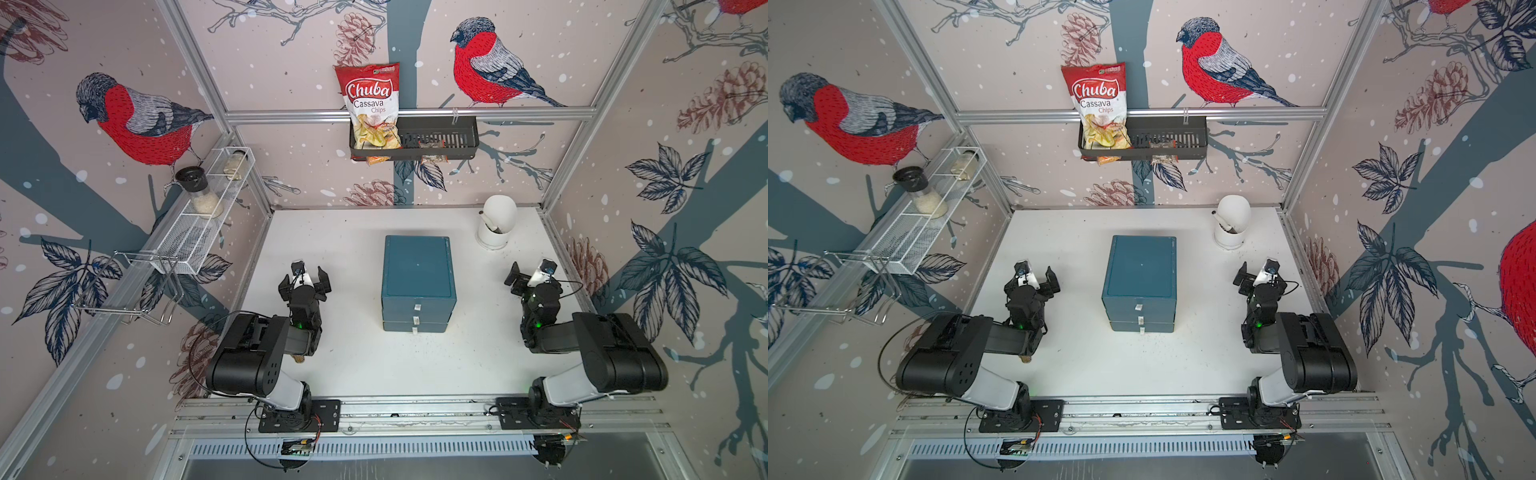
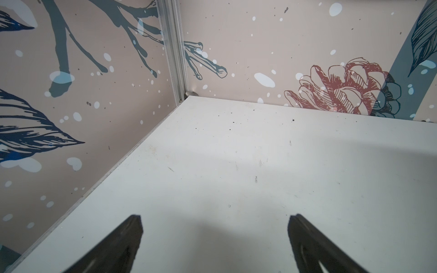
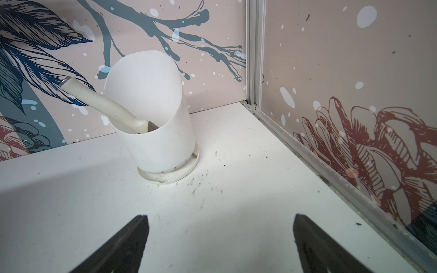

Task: Take the seed bags out of the drawer
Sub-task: Open the drawer in the storage box.

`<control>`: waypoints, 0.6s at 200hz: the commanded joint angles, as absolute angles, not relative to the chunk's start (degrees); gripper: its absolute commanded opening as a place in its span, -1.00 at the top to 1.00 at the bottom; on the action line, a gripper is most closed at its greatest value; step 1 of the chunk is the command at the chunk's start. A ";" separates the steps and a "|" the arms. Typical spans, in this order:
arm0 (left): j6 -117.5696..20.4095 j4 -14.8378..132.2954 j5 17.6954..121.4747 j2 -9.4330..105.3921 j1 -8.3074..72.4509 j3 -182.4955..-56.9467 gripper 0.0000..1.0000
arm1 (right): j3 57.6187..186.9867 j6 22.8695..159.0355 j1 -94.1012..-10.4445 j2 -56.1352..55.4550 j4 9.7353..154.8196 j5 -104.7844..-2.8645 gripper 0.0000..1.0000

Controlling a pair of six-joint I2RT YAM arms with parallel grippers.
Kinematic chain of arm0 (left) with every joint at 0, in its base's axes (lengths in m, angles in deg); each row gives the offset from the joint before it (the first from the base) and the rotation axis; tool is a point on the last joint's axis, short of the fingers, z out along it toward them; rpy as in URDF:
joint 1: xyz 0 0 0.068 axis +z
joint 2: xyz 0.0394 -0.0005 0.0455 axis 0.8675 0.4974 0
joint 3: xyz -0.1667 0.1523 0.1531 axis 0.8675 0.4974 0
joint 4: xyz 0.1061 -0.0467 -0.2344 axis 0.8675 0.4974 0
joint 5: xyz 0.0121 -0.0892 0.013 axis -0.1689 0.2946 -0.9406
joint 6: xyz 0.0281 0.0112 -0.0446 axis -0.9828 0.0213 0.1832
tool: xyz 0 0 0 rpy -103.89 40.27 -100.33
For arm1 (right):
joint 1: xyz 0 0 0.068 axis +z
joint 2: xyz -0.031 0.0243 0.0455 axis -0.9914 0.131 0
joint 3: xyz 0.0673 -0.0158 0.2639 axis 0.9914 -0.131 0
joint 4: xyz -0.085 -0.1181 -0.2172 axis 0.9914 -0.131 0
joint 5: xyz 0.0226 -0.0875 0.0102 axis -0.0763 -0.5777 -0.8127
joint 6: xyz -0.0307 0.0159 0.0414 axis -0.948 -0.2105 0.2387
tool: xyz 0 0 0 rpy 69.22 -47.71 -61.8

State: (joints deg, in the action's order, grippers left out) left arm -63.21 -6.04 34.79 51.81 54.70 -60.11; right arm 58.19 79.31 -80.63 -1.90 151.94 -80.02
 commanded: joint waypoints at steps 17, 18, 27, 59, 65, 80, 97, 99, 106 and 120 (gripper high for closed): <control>-63.65 -8.16 35.00 51.83 55.02 -60.46 -1.00 | 58.25 78.73 -80.72 -2.15 152.52 -79.42 -1.00; -63.63 -8.09 35.15 51.83 55.05 -60.48 -1.00 | 58.27 78.74 -80.72 -2.13 152.52 -79.43 -1.00; -63.32 -7.24 36.68 51.63 55.81 -60.82 -1.00 | 58.36 78.79 -80.63 -2.27 152.69 -80.52 -1.00; -61.12 19.28 34.13 45.33 57.01 -74.60 -0.94 | 68.22 78.80 -72.95 -12.91 129.42 -98.61 -1.00; -60.04 23.46 29.66 45.07 57.00 -77.95 -0.94 | 71.14 81.42 -71.93 -15.56 122.15 -98.36 -1.00; -53.96 35.38 24.85 42.63 57.27 -84.59 -0.94 | 75.48 87.95 -70.89 -20.70 109.07 -91.95 -1.00; -46.65 44.65 24.14 37.21 55.67 -88.66 -0.86 | 72.27 106.29 -73.32 -23.71 105.13 -95.61 -1.00; -45.54 45.85 23.96 36.46 55.33 -89.14 -0.84 | 72.82 109.13 -74.30 -24.06 102.59 -95.02 -1.00; -41.21 49.97 24.20 33.99 54.19 -90.28 -0.81 | 74.07 113.01 -79.00 -25.21 97.17 -87.04 -1.00; -33.41 55.55 29.14 29.22 51.32 -90.52 -0.78 | 77.08 114.69 -83.39 -27.00 89.13 -79.04 -1.00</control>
